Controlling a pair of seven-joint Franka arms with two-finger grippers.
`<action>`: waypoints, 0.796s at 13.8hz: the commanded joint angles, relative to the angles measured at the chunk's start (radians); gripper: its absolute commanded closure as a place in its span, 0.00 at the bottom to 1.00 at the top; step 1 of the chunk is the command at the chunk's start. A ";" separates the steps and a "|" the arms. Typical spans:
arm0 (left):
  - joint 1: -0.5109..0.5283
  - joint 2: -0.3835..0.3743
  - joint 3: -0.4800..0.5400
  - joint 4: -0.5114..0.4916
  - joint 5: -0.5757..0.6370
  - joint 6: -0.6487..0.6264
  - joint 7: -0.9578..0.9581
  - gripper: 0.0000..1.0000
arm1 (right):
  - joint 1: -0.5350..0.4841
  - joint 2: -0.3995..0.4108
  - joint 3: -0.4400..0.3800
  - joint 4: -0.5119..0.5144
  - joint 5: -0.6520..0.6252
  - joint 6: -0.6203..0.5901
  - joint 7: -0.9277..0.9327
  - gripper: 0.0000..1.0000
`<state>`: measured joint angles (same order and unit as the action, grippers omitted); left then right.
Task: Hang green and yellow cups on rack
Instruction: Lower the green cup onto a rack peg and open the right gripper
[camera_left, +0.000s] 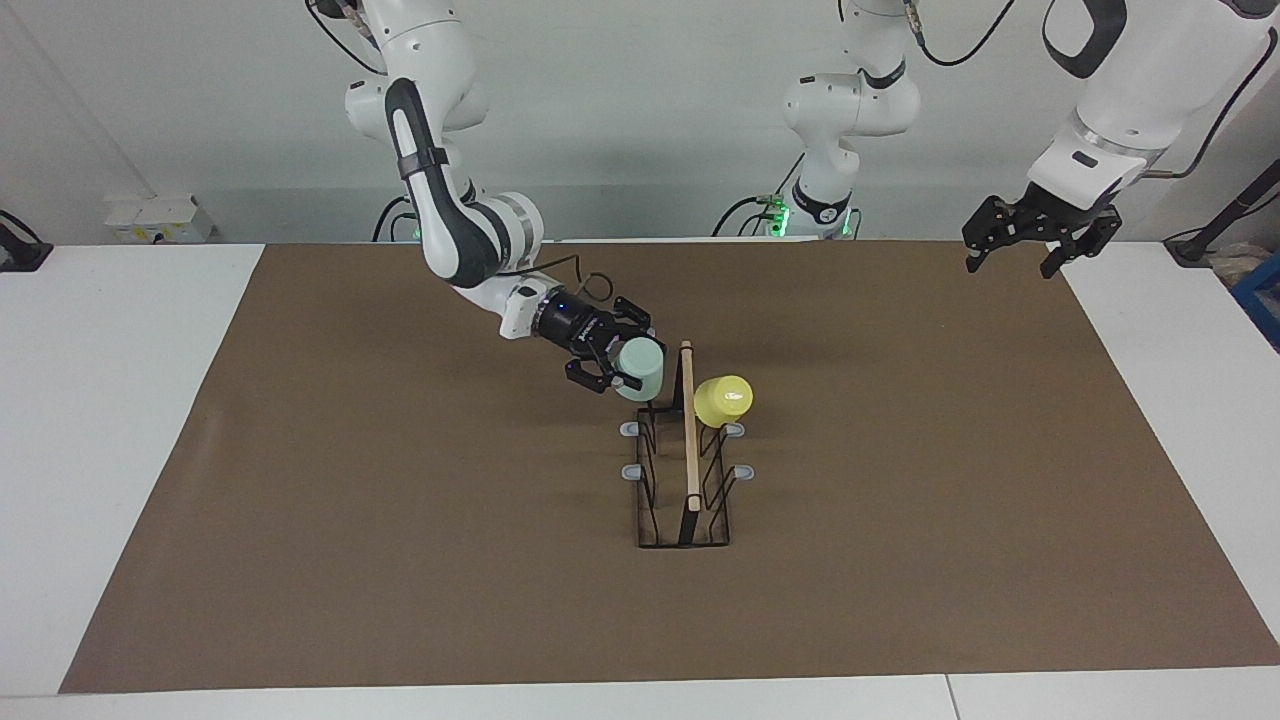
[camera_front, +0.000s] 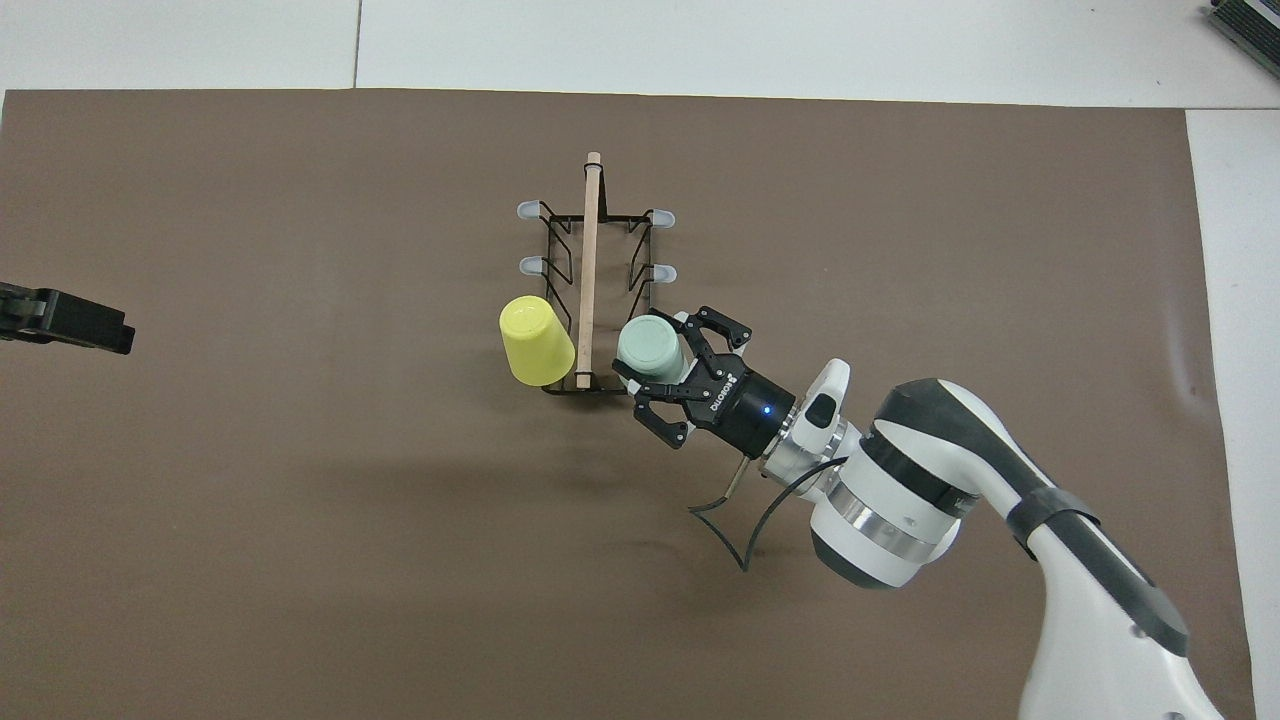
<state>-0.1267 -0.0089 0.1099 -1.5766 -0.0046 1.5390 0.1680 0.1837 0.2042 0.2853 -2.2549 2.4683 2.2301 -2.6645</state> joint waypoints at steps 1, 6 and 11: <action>0.003 -0.016 -0.003 -0.014 -0.005 -0.005 0.010 0.00 | -0.012 0.037 0.009 -0.014 0.034 -0.043 -0.061 1.00; 0.002 -0.016 -0.003 -0.014 -0.005 -0.005 0.010 0.00 | -0.009 0.041 0.011 -0.005 0.035 -0.029 -0.069 0.52; 0.002 -0.016 -0.003 -0.014 -0.005 -0.005 0.010 0.00 | -0.004 0.040 0.011 0.006 0.035 -0.021 -0.066 0.00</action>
<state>-0.1268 -0.0089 0.1090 -1.5766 -0.0046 1.5390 0.1680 0.1807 0.2455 0.2877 -2.2532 2.4736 2.2023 -2.7020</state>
